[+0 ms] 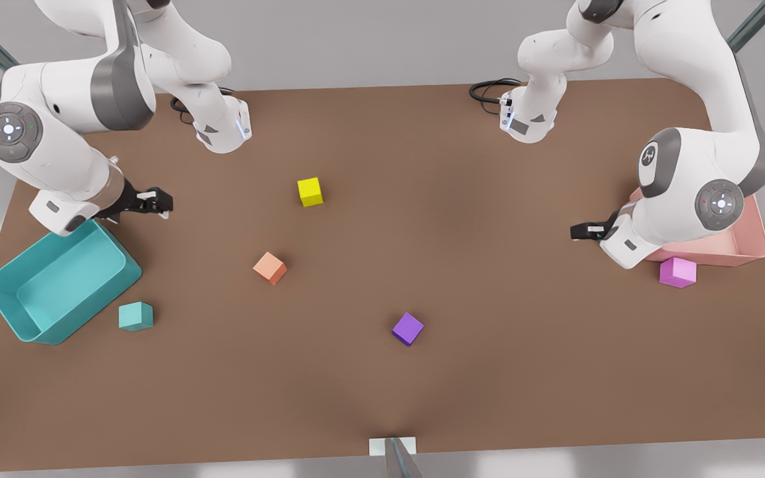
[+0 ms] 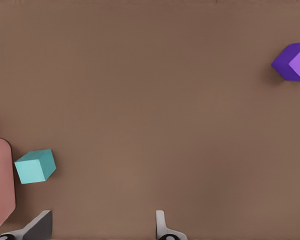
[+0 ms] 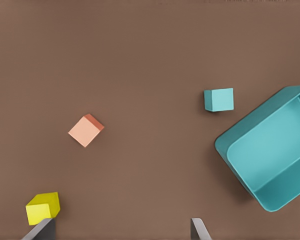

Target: Stack the two blue cubes on top of each other

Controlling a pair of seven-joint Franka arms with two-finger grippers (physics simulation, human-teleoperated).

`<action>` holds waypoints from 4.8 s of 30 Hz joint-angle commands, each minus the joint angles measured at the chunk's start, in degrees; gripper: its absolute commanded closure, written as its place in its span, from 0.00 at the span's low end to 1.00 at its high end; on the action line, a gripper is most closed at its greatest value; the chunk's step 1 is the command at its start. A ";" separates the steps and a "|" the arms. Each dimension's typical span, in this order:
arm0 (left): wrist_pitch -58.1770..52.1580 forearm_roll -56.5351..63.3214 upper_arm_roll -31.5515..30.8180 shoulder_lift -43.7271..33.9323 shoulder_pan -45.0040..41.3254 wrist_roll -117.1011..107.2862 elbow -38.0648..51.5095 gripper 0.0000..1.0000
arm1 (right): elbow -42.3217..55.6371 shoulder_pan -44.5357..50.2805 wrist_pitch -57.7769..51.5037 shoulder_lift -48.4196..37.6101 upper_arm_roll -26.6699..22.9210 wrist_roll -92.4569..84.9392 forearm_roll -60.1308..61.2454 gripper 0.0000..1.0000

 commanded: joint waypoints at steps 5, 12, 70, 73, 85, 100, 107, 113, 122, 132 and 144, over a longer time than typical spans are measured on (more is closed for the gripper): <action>0.26 0.04 -0.03 -0.06 0.04 -2.07 0.03 0.00 | 5.84 -1.07 -3.36 12.98 0.03 -3.47 -7.71 0.00; -0.18 0.04 -0.03 0.11 0.13 -2.16 -0.06 0.00 | -1.63 -9.16 21.33 22.56 0.11 -5.31 -7.46 0.00; -3.43 -0.23 -0.12 0.73 0.13 -2.42 -0.15 0.00 | -7.87 -20.94 41.99 33.99 -0.15 -23.60 -2.53 0.01; -3.43 -0.23 -0.12 1.08 0.13 -2.42 -0.15 0.00 | -7.26 -20.94 41.99 34.43 -0.15 -22.46 -2.53 0.08; -4.13 -0.23 -0.12 1.52 0.22 -2.42 -0.24 0.00 | -6.29 -21.03 41.99 36.36 -0.15 -22.19 -2.53 0.09; -5.10 -0.23 -0.12 1.61 0.39 -2.42 -0.24 0.00 | -6.29 -20.94 42.08 38.03 -1.03 -21.49 -3.15 0.09; -5.10 -0.23 -0.12 2.31 0.83 -2.34 -0.15 0.00 | -6.29 -20.85 42.08 38.82 -1.03 -20.61 -4.55 0.16; -6.42 -0.23 -0.12 2.75 1.27 -2.25 -0.06 0.00 | -6.29 -20.41 41.99 39.26 -0.94 -20.70 -4.91 0.31; -7.47 -0.40 -0.12 2.75 0.92 -2.34 0.11 0.00 | 6.54 -5.13 15.18 35.66 -0.15 -6.12 4.93 0.50; -6.59 -0.05 -0.12 3.63 1.18 -2.25 -0.06 0.00 | 30.89 33.64 24.67 49.45 4.95 47.68 12.41 0.50; 26.01 6.01 5.94 -2.00 12.52 18.66 -25.73 0.00 | 32.74 37.16 36.72 58.51 4.16 49.53 11.88 0.00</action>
